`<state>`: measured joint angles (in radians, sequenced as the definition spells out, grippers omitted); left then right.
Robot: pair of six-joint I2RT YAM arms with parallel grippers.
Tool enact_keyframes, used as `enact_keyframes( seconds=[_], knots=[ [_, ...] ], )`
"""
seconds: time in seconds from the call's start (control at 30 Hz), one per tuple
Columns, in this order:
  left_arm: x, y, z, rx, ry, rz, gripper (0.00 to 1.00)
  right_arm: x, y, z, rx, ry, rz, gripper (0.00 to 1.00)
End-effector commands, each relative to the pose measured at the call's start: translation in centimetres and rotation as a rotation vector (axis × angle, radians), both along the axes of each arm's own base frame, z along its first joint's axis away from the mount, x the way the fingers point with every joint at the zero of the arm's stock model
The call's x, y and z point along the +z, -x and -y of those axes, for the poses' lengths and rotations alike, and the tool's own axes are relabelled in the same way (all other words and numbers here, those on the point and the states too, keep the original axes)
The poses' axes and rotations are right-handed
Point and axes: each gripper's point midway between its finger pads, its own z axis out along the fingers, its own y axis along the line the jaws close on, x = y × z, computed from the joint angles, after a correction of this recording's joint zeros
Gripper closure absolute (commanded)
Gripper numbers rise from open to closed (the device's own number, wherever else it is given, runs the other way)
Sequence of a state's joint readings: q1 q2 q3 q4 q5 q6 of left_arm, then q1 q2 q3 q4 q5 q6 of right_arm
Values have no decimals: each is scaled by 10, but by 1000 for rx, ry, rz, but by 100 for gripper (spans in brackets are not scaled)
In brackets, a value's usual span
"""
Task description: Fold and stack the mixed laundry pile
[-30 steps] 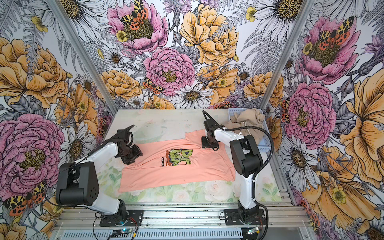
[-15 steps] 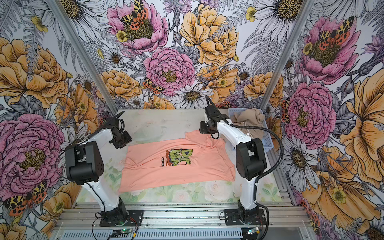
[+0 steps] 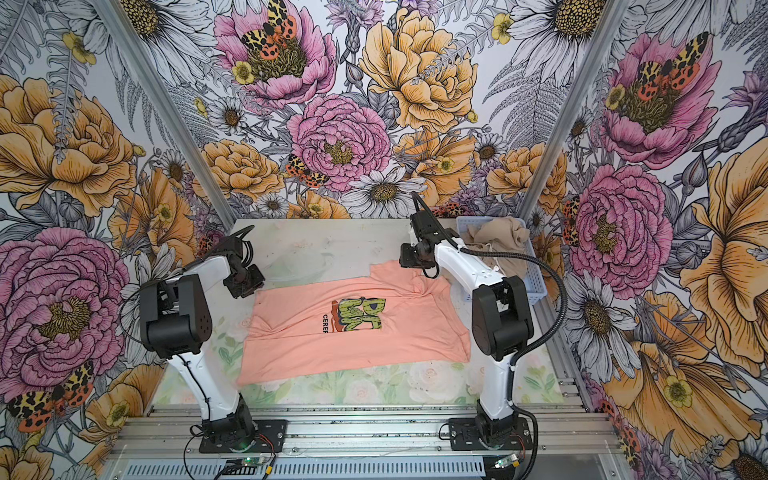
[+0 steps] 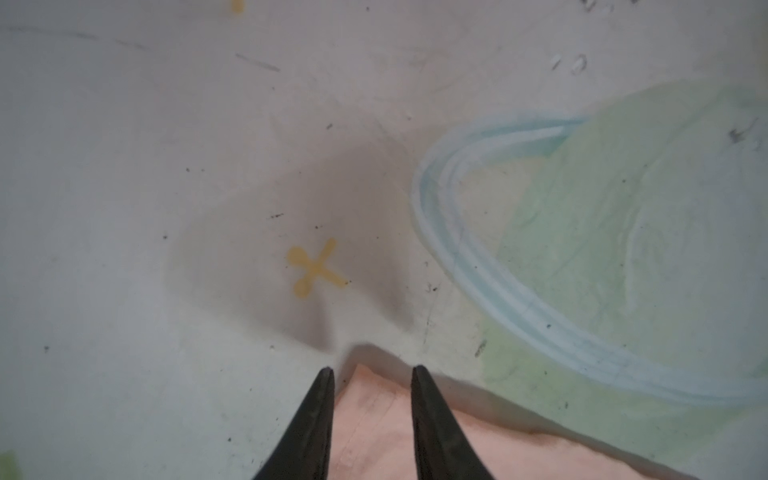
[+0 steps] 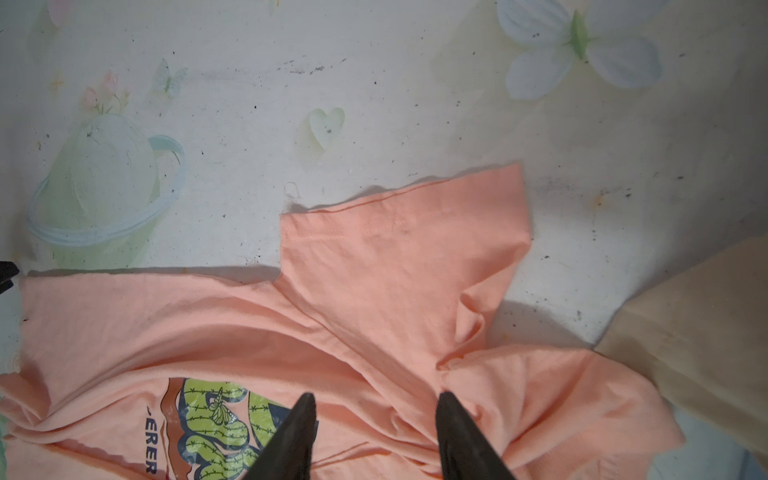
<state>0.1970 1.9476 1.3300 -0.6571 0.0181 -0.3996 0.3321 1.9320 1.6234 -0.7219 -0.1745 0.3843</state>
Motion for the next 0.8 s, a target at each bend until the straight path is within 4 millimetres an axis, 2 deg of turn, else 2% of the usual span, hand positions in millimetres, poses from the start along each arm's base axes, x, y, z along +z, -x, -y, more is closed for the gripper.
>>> enact_keyframes(
  seconds=[0.0,0.2,0.37,0.57,0.7,0.73,0.77],
  knots=[
    [-8,-3,-4,-17,-21,-19,69,10,1,2,-8,-19,13,51],
    [-14,-2,3,-33,-10,-34,76,8,0,3,-12,-18,8,51],
    [-13,0,7,-34,4,-32,98,7,-10,9,-29,-5,19,51],
    [10,4,15,-40,31,14,100,-3,-52,31,-89,-6,33,48],
    [29,13,20,-41,42,42,100,-19,-83,44,-126,-3,33,48],
    [44,13,21,-43,38,76,100,-24,-89,46,-133,-4,30,48],
    [50,16,22,-42,41,84,100,-30,-94,48,-139,-8,23,49]
  ],
)
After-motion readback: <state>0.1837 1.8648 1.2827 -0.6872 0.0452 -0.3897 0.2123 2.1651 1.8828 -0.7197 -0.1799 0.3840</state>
